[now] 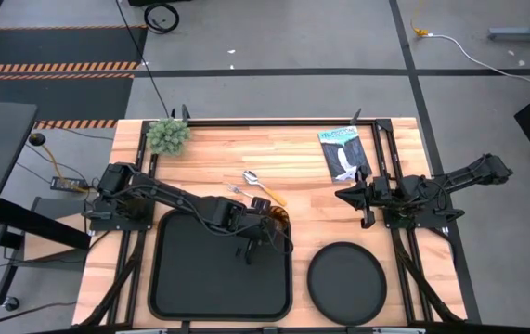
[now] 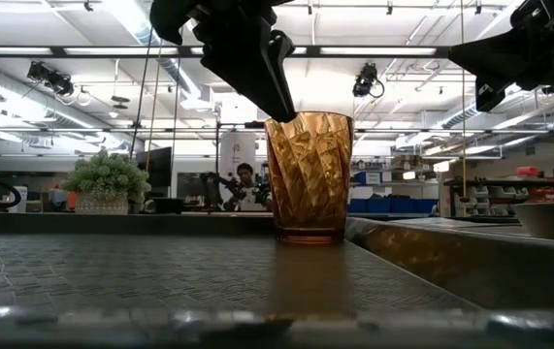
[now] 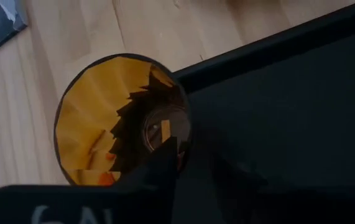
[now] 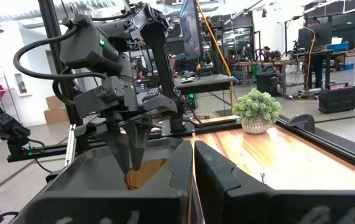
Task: Pick and place plate/cup/fork/spoon on tray
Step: Put the brown cup on the black tray, then put the black plate on the black tray on the bottom left of the brown cup
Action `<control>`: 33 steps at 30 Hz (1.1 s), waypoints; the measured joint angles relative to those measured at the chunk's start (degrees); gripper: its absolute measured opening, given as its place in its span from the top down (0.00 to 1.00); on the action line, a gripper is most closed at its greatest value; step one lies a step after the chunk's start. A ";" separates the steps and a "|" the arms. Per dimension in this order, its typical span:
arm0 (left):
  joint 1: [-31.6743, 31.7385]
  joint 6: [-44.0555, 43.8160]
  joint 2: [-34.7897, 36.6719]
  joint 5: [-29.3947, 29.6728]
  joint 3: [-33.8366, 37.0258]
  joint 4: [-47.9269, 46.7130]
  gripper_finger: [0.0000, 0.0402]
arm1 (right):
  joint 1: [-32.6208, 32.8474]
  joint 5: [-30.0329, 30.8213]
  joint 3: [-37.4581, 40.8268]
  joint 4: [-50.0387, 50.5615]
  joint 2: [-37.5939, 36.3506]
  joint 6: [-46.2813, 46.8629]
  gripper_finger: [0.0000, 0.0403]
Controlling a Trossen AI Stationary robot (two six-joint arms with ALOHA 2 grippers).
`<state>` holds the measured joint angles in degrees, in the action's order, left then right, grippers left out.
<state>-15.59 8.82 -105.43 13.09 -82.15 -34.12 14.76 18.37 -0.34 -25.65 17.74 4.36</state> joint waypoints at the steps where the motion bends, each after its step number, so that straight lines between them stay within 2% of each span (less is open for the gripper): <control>1: 0.00 0.00 0.02 0.12 0.00 -0.01 0.74 | 0.00 0.00 0.00 0.00 0.00 0.02 0.94; 5: 0.00 0.87 0.09 0.42 0.00 0.01 0.74 | 0.00 0.00 0.00 0.00 0.00 0.01 0.94; 10: -0.18 0.88 0.10 4.32 -2.52 -1.21 0.73 | 0.00 0.00 -0.01 0.00 0.00 0.02 0.94; 17: -1.78 0.85 0.20 4.29 -5.94 -0.12 0.67 | 0.00 0.00 0.00 0.01 0.00 0.00 0.94; 27: -2.95 2.65 -2.67 1.13 -5.58 14.79 0.66 | 0.00 -0.02 -0.02 -0.09 0.03 0.02 0.94; 33: -2.19 11.43 -8.78 1.10 -5.53 20.70 0.67 | -0.01 -0.02 -0.01 -0.34 0.29 0.02 0.94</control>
<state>-17.78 20.25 -114.20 14.20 -87.68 -13.42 14.75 18.35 -0.35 -25.99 18.02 4.38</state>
